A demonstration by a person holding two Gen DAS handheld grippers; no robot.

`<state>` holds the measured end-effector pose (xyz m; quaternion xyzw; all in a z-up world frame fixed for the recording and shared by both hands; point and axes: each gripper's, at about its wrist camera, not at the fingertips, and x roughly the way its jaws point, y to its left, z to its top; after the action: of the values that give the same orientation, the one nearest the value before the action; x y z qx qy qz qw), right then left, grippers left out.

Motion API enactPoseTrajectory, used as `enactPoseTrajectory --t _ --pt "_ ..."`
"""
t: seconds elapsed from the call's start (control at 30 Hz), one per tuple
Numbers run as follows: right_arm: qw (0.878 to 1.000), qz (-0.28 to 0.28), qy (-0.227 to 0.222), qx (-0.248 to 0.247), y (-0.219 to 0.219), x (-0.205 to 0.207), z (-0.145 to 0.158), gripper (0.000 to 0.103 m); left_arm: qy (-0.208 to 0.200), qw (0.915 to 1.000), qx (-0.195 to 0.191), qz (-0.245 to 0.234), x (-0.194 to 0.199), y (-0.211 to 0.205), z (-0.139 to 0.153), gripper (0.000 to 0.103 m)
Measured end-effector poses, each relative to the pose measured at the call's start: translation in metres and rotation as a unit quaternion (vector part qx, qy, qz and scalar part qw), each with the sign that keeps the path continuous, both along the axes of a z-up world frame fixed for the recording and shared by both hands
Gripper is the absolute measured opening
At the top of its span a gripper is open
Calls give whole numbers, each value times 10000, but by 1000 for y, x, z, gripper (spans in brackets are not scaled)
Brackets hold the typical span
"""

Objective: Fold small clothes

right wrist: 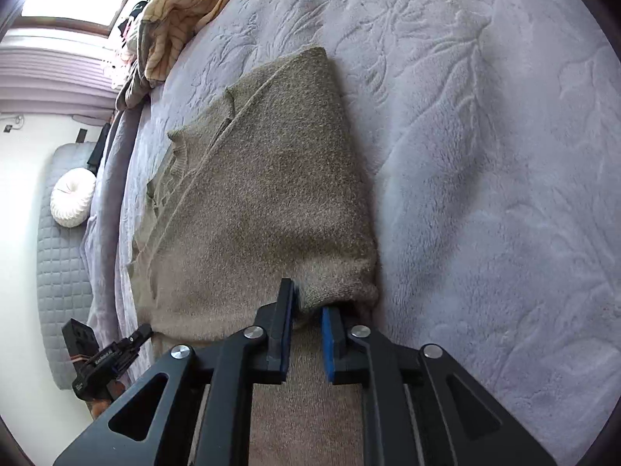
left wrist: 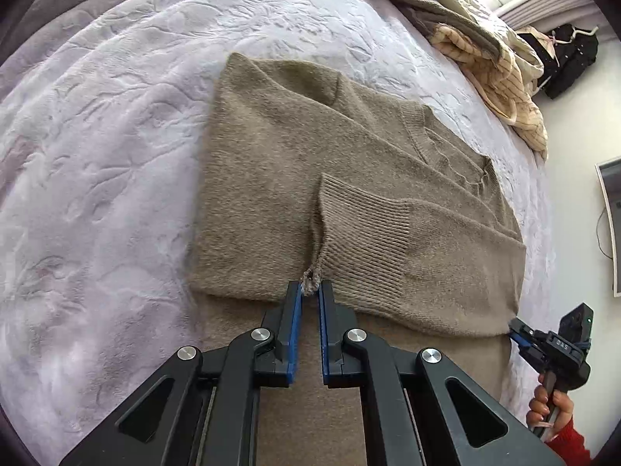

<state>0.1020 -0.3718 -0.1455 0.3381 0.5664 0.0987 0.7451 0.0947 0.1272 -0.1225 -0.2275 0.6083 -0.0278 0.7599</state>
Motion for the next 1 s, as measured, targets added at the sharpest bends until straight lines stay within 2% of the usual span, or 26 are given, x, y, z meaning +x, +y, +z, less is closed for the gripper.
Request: enactPoseTrajectory --t 0.03,0.1,0.23,0.3,0.4,0.43,0.47,0.5,0.6,0.7,0.8,0.9,1.0 --pt "10000 70 -60 -19 -1 -4 6 39 6 9997 230 66 -2 3 4 8" --pt "9998 42 -168 -136 -8 -12 16 47 -32 9986 520 101 -4 8 12 8" --pt "9986 -500 -145 -12 -36 -16 13 47 -4 9958 916 74 -2 5 22 8" --pt "9966 -786 -36 238 -47 -14 0 47 -49 9958 919 -19 0 -1 24 8" --pt "9926 -904 137 795 -50 -7 -22 47 -37 9960 884 -102 2 -12 22 8" --pt "9915 -930 253 870 -48 -4 -29 40 -26 9961 871 -122 2 -15 22 8" --pt "9917 -909 332 844 -46 -3 -31 25 -15 9961 868 -142 2 -17 22 8" --pt "9930 -828 340 776 -44 -1 -28 15 -19 9961 867 -162 3 -22 23 8" --pt "9991 -413 24 71 -35 3 -1 15 -132 9956 889 -264 2 -28 29 8" --pt "9994 -67 64 -346 -30 8 -2 15 -205 9946 931 -401 3 -35 32 8" --pt "9988 -41 206 -449 -27 13 -15 15 -208 9948 873 -477 5 -43 33 8" --pt "9985 -17 164 -524 -26 13 -16 15 -276 9938 879 -628 8 -53 30 8" --pt "9984 34 139 -539 -28 12 -16 16 75 9912 1122 -698 17 -56 2 8"
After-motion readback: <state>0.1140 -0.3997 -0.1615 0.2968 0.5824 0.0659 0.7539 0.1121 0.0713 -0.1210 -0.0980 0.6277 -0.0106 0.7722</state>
